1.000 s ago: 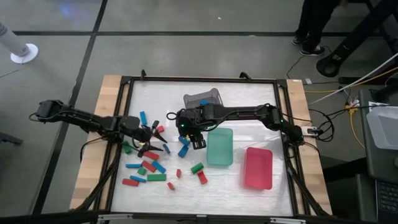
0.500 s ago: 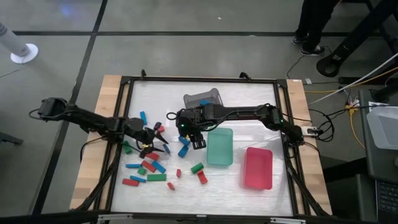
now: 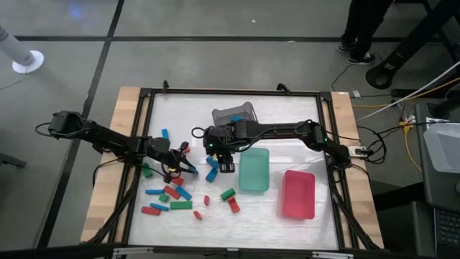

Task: Sort blocks
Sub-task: Put the blue block into the gray bin

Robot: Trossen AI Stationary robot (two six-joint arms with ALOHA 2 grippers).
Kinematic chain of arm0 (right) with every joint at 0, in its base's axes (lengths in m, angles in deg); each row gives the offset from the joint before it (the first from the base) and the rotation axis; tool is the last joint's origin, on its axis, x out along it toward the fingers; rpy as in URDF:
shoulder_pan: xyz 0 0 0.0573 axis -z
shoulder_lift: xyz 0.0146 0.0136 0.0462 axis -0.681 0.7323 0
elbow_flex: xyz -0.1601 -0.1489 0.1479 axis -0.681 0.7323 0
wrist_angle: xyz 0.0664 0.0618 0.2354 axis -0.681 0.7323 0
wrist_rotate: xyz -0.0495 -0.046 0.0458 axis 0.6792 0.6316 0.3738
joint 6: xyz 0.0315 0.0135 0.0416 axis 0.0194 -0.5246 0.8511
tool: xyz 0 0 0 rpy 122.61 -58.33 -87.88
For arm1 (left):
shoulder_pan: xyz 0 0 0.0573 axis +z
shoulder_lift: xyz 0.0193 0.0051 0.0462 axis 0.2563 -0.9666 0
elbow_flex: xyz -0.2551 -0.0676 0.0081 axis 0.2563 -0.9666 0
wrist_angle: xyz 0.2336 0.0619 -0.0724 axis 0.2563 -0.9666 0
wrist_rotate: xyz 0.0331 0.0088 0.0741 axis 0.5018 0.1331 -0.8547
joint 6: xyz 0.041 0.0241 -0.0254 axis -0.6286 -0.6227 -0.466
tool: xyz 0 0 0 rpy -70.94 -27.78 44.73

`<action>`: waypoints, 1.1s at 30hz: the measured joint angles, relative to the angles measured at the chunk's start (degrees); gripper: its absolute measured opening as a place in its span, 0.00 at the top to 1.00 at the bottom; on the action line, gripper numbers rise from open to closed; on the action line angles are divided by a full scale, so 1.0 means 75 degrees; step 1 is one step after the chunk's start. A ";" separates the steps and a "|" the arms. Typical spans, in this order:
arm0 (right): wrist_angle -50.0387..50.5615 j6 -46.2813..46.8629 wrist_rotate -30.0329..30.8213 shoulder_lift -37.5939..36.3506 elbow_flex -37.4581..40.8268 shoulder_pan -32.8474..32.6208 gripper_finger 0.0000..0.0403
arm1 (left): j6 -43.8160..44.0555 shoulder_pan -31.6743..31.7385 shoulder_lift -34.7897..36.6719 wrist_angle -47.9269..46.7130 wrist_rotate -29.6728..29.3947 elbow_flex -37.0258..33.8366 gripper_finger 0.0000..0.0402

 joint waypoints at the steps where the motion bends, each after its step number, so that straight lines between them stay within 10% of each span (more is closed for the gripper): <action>1: 0.0004 0.0373 -0.0001 0.0000 0.0000 0.0000 0.49 | 0.0003 0.0017 0.0007 0.0093 -0.0028 0.0000 0.90; 19: 0.0676 0.2045 0.1389 0.0000 0.0000 -0.0636 0.49 | -0.1336 0.2311 -0.0143 0.2159 -0.1372 0.1268 0.90; 33: 0.0167 0.4079 0.1957 0.0098 0.0000 -0.1218 0.49 | -0.1403 0.3739 -0.3168 0.2128 -0.0708 0.3089 0.86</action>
